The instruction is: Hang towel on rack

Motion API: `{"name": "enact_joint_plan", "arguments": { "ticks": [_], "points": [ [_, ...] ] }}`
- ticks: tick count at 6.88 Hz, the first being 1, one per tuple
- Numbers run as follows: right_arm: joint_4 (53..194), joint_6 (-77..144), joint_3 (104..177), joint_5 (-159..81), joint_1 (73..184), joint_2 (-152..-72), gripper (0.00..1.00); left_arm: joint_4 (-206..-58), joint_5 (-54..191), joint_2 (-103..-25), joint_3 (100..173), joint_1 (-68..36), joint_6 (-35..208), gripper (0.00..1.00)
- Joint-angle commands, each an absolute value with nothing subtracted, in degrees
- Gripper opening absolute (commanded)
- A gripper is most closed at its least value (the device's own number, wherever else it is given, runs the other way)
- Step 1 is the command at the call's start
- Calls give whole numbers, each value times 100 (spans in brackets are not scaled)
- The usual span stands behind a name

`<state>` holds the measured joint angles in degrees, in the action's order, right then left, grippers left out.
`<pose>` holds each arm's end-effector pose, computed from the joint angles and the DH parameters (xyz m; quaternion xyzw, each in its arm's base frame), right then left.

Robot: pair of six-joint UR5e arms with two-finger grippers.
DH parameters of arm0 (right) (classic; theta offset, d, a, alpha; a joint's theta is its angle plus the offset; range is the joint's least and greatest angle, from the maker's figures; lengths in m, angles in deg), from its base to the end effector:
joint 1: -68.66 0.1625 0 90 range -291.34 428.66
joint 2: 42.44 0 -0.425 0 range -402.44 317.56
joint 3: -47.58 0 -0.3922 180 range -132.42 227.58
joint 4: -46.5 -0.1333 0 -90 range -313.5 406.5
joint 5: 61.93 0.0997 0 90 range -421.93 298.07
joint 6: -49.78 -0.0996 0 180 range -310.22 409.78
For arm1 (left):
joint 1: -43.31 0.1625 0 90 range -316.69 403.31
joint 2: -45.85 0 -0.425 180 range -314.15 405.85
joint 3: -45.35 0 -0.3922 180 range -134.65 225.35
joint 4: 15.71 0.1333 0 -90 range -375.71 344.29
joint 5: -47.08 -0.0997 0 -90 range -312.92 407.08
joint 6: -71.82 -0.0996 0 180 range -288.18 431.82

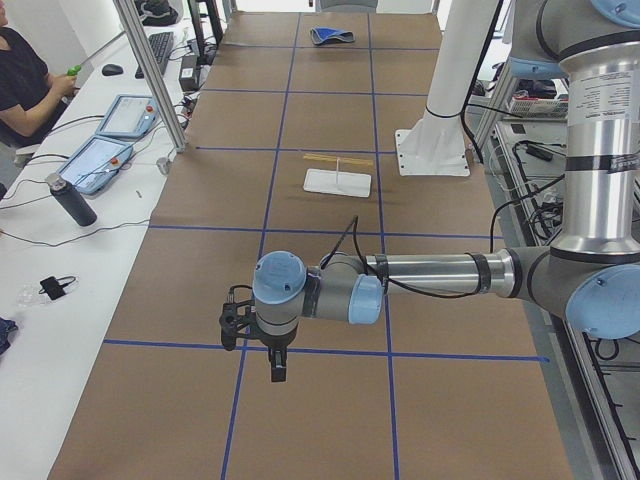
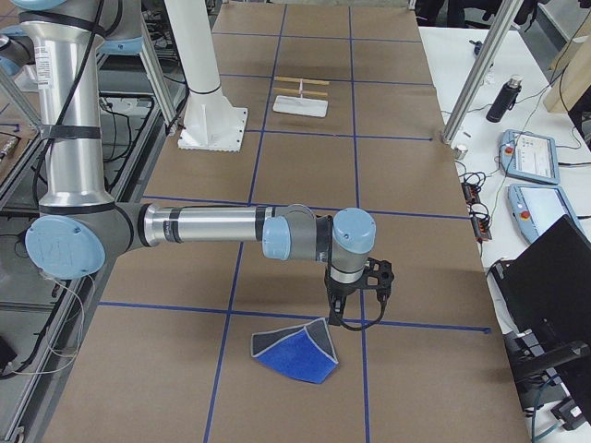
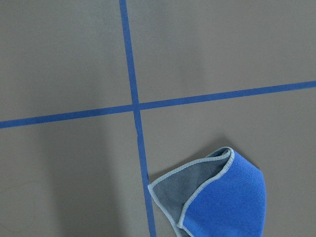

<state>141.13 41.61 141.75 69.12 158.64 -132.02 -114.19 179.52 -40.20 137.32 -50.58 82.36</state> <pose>0.0677 -0.4937 0.6313 -0.0254 -0.3497 0.0667 0.9341 -0.0978 -0.4645 0.6618 0.0318 0.3638 -0.0965 0.9259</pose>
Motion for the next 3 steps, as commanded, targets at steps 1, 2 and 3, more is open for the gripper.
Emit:
{"name": "enact_joint_plan", "arguments": {
  "ticks": [1,2,3],
  "points": [
    [14370,4196,14398,6928,15831,-13261,100,-11432,17944,-4020,13711,-5056,8228,98],
    [14371,4196,14399,6937,15831,-13270,100,-11441,17953,-4020,13711,-5056,8228,98],
    [14371,4187,14391,6911,15831,-13262,100,-11450,17962,-4020,13702,-5056,8219,98]
  ]
}}
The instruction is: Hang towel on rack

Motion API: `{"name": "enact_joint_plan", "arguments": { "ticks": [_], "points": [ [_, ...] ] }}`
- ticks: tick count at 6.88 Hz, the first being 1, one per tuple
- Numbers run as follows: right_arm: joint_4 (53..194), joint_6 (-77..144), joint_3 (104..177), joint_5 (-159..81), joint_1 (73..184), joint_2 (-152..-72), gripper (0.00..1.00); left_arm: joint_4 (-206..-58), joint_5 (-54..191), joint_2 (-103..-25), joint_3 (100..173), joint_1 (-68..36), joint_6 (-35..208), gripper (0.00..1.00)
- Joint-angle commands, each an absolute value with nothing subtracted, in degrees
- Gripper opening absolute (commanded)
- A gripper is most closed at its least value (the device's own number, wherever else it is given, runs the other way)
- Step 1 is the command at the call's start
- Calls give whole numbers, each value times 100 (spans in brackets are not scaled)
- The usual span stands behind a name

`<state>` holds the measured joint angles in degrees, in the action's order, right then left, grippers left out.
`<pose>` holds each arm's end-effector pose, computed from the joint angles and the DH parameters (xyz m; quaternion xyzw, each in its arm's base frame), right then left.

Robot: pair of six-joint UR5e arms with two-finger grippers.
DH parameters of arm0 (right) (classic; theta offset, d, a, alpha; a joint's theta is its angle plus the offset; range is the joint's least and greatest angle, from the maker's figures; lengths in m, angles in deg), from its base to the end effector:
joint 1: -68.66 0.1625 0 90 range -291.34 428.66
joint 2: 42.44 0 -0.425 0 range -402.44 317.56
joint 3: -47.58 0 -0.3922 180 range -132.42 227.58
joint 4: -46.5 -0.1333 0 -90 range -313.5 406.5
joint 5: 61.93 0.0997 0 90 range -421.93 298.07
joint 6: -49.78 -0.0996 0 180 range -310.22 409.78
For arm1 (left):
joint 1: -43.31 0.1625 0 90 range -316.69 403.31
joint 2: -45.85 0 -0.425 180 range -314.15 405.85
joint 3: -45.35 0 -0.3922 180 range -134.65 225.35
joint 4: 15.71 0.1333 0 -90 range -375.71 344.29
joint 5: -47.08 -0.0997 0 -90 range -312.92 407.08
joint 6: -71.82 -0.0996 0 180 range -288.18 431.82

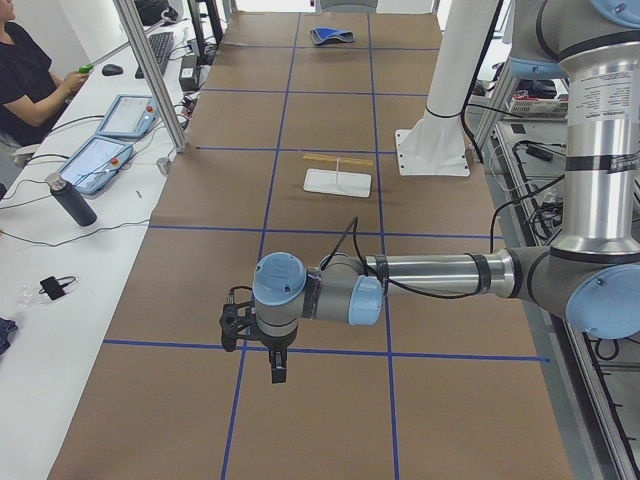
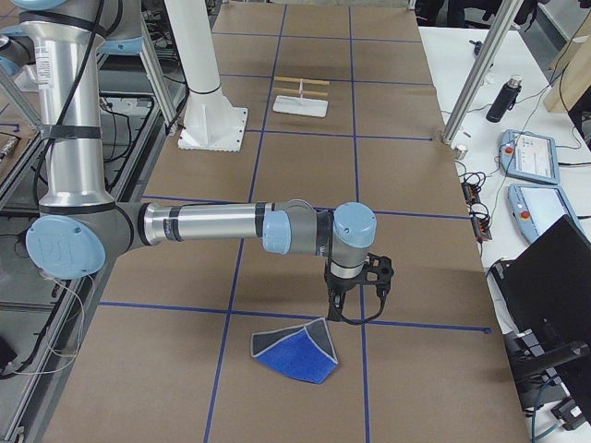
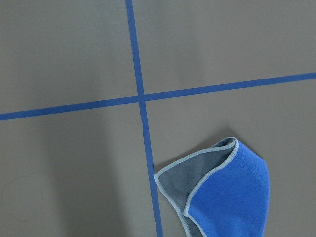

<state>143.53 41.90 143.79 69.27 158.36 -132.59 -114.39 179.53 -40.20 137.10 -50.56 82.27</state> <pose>0.0651 -0.4877 0.6227 -0.0330 -0.3504 0.0648 0.9338 -0.0976 -0.4645 0.6633 0.0319 0.3639 -0.0957 0.9260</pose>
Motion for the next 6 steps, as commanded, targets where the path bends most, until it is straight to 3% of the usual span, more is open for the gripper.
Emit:
{"name": "enact_joint_plan", "arguments": {
  "ticks": [1,6],
  "points": [
    [14371,4187,14390,6911,15831,-13262,100,-11476,17962,-4011,13693,-5056,8202,99],
    [14380,4187,14382,6911,15831,-13209,100,-11459,17970,-4011,13684,-5065,8175,98]
  ]
}}
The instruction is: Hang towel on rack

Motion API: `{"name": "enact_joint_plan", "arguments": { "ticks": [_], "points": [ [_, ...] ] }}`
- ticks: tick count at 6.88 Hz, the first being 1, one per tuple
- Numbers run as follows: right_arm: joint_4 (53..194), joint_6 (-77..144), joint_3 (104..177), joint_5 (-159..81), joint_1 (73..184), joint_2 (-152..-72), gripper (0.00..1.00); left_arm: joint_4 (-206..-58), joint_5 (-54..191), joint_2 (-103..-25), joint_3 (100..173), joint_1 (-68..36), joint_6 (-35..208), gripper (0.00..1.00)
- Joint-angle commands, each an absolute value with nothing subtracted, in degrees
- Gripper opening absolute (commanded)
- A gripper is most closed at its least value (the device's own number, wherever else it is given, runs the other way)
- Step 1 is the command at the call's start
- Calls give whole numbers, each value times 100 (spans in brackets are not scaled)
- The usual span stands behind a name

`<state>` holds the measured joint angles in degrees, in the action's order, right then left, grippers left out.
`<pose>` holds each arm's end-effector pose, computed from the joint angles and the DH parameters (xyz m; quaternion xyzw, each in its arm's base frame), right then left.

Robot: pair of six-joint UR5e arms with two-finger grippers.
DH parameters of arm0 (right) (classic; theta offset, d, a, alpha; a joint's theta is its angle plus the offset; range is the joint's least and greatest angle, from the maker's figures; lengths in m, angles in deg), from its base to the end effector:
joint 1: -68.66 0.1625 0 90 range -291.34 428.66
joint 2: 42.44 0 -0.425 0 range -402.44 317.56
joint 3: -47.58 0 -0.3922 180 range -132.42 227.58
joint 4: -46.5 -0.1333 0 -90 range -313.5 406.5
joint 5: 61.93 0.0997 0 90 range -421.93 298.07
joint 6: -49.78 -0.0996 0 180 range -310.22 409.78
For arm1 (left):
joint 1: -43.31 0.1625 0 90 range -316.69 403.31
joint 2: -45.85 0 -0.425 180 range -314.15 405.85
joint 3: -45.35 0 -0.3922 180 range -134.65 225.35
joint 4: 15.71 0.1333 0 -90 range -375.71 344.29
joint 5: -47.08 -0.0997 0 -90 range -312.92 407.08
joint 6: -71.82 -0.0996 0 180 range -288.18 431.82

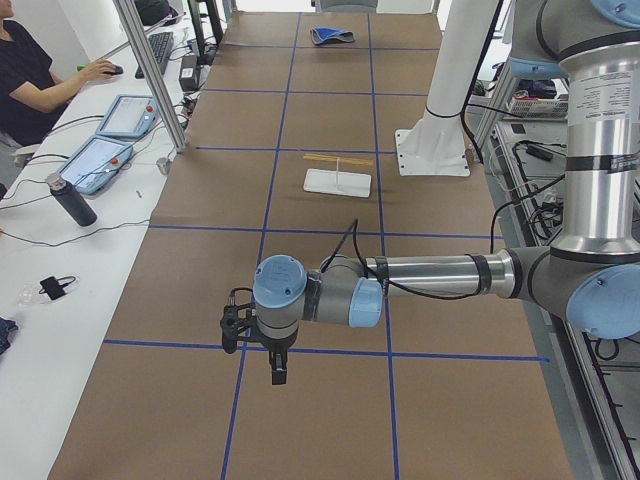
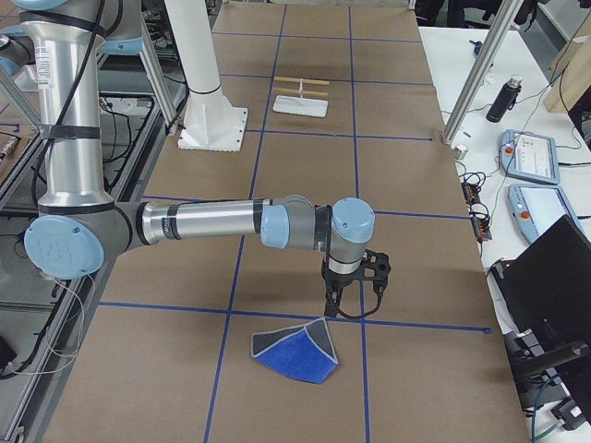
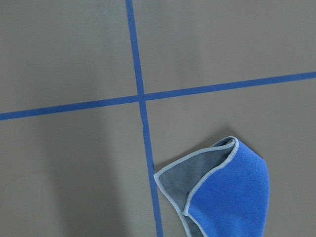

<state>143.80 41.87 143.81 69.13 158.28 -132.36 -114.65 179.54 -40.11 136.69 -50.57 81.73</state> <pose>0.0646 -0.4892 0.6212 -0.0334 -0.3492 0.0645 0.9342 -0.0976 -0.4634 0.6671 0.0316 0.3637 -0.0922 0.9264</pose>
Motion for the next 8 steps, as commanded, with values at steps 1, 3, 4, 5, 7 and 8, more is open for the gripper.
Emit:
{"name": "enact_joint_plan", "arguments": {
  "ticks": [1,3,4,5,7,8],
  "points": [
    [14371,4170,14382,6894,15822,-13192,100,-11468,18014,-3993,13745,-5056,8175,98],
    [14371,4152,14399,6841,15805,-13104,100,-11494,18023,-4002,13789,-5056,8219,98],
    [14310,4074,14304,6832,15787,-13164,100,-11477,18023,-4037,13781,-5047,8193,98],
    [14283,4029,14276,6849,15787,-13165,100,-11494,18015,-4072,13799,-5039,8175,98],
    [13639,4413,13998,6414,15718,-13182,100,-11468,17962,-4116,13755,-4890,8245,99],
    [12797,4616,13247,6262,15717,-13113,100,-11468,17962,-4116,13746,-4889,8245,98]
  ]
}}
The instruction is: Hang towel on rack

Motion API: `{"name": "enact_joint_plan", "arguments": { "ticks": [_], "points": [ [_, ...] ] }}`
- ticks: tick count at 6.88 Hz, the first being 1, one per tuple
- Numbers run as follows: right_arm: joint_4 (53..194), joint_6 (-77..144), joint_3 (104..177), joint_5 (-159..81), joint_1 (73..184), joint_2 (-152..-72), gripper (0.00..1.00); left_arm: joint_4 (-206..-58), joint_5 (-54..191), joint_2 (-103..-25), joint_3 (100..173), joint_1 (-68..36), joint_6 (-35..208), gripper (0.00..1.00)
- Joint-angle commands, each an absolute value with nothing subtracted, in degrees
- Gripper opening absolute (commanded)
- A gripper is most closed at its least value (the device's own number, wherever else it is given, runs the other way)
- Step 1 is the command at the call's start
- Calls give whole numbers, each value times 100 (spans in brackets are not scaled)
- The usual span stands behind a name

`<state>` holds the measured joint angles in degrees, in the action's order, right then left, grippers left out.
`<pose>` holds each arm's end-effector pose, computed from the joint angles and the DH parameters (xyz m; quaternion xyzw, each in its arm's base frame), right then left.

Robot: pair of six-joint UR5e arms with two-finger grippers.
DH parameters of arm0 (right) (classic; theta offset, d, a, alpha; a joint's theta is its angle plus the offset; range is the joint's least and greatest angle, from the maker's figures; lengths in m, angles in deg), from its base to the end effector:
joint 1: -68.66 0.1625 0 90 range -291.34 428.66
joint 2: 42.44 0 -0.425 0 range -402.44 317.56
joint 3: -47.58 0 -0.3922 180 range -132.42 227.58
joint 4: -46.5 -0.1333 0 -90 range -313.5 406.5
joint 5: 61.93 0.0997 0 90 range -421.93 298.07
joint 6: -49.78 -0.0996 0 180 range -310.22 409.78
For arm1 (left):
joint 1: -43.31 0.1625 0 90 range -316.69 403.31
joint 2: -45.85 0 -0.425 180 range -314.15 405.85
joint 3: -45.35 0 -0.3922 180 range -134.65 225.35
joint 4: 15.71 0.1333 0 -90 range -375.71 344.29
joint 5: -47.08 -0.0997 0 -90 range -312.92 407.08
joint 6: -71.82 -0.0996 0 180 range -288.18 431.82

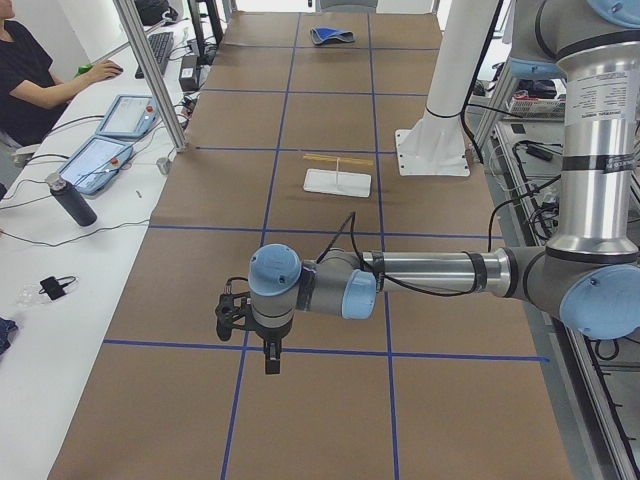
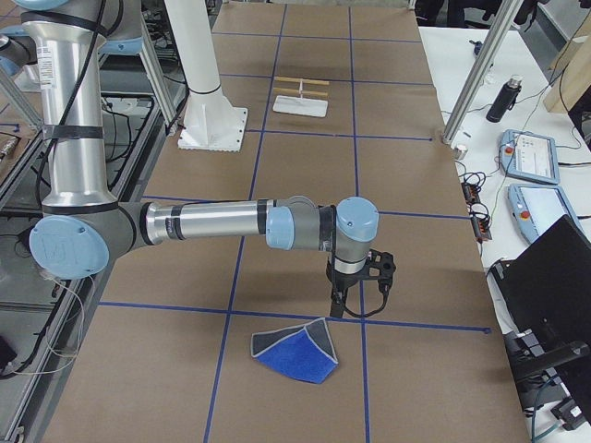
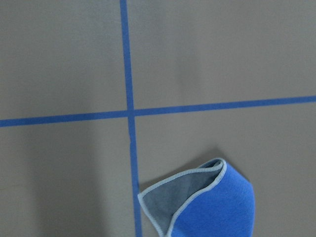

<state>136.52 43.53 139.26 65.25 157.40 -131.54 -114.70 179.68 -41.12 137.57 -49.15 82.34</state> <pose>0.0621 -0.5031 0.6446 0.0003 -0.3194 0.0341 0.9470 -0.0864 -0.4755 0.6508 0.0408 0.3661 -0.0793 0.9263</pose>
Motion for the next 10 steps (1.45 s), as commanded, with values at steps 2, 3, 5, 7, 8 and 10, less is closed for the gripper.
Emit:
{"name": "enact_joint_plan", "arguments": {
  "ticks": [2,3,5,7,8,10],
  "points": [
    [10959,4487,12048,6296,15525,-13103,100,-11485,17971,-4108,13746,-4889,8245,98],
    [10926,4460,11922,6374,15376,-13104,100,-11485,17979,-4108,13755,-4889,8245,99],
    [10926,4460,11641,6620,15112,-13104,100,-11485,17979,-4099,13746,-4889,8237,98],
    [10917,4521,11386,6612,15040,-13095,100,-11494,17979,-4099,13746,-4898,8237,98],
    [10917,4565,11289,6577,15031,-13008,100,-11494,17979,-4099,13746,-4898,8237,99],
    [10908,4757,10868,6481,15005,-12649,100,-11494,17979,-4090,13772,-4898,8237,99]
  ]
}}
